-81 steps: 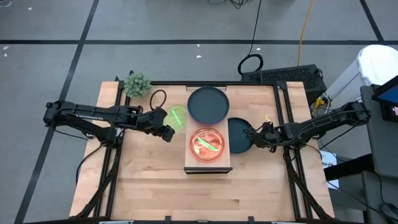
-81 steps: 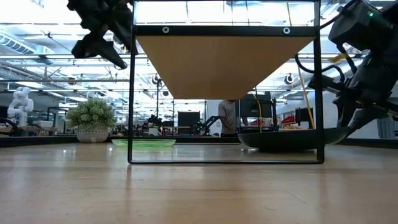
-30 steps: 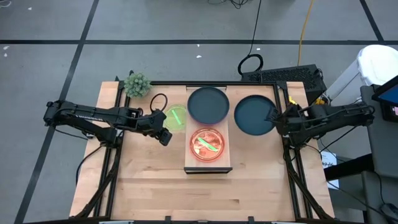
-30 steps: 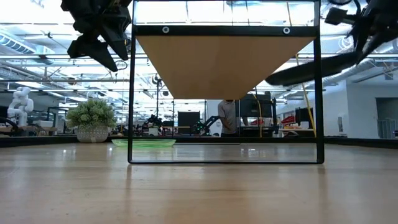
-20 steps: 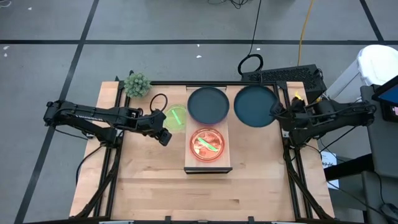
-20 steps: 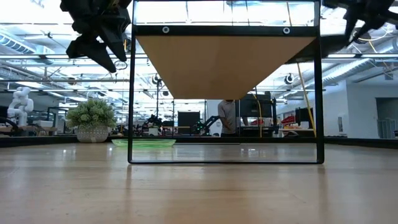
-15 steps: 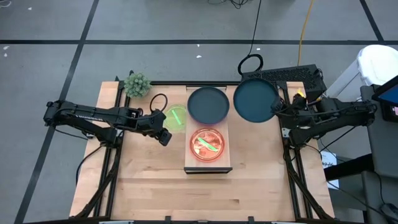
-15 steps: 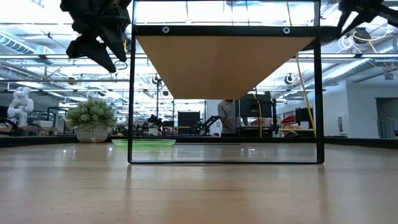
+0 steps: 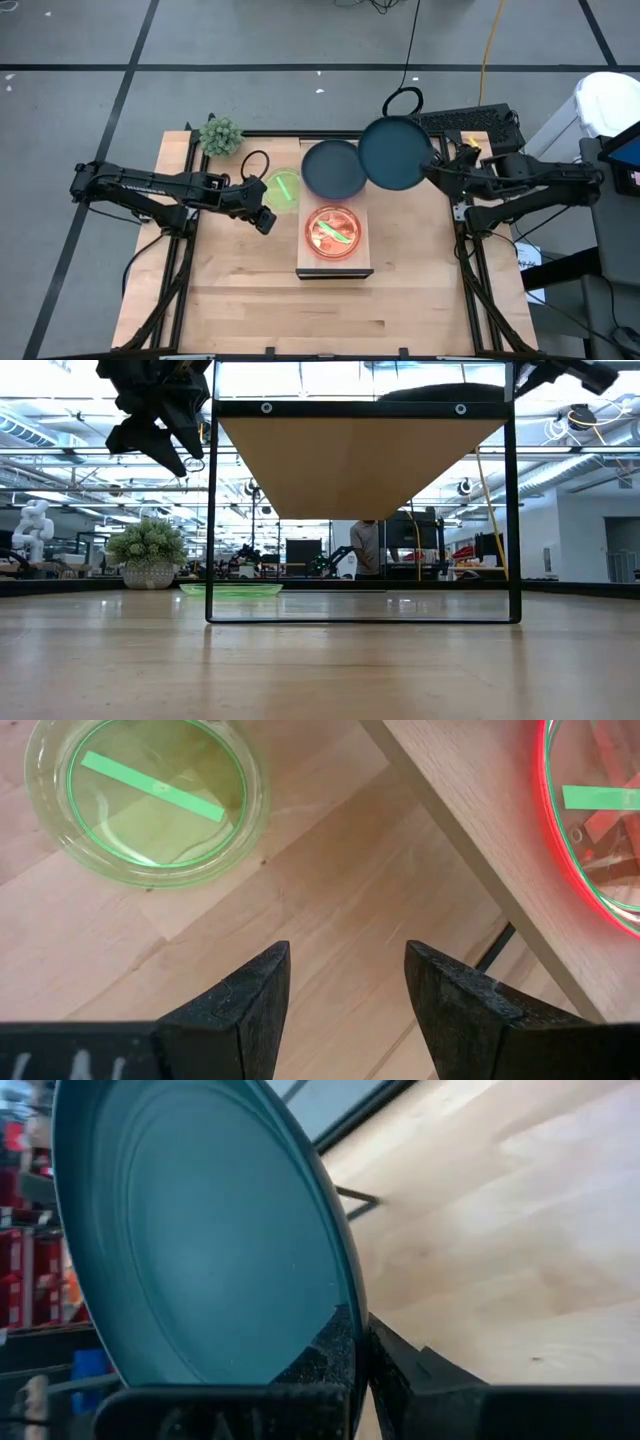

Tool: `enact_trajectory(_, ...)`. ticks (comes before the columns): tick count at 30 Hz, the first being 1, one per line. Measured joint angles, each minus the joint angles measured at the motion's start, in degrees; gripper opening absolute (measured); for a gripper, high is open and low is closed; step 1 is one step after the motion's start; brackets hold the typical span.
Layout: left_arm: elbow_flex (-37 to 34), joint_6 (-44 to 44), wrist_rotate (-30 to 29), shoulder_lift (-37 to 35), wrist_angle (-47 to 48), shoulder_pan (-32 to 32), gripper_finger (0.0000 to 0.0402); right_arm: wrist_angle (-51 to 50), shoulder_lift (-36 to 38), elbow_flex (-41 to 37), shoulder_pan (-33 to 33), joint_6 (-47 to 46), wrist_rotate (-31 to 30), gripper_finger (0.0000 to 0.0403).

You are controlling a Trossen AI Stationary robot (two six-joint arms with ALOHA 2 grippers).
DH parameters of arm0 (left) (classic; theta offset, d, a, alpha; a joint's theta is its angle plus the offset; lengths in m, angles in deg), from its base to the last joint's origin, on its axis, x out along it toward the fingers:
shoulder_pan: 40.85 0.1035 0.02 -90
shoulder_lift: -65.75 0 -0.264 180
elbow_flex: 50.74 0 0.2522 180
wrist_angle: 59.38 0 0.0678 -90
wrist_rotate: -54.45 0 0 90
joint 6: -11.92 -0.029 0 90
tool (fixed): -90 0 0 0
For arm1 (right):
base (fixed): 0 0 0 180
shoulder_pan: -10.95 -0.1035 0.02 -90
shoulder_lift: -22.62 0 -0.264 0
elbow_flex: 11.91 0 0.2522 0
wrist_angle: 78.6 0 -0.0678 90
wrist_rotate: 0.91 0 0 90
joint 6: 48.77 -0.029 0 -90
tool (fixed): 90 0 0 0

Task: Place and stack plates onto a shelf
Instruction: Stack the dark green plate on top of the other dark green plate on the shelf

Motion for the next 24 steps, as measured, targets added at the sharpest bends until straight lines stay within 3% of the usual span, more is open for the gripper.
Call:
enact_trajectory(5,0.00,-0.02,-0.02,0.00,0.00,0.00,0.0202,8.39,-1.23,0.00,3.11,5.86,0.42,0.0000)
enact_trajectory(24,0.00,2.63,-0.28,0.00,-0.14,-1.95,0.0202,35.63,-10.96,0.00,19.37,27.02,17.83,0.0000)
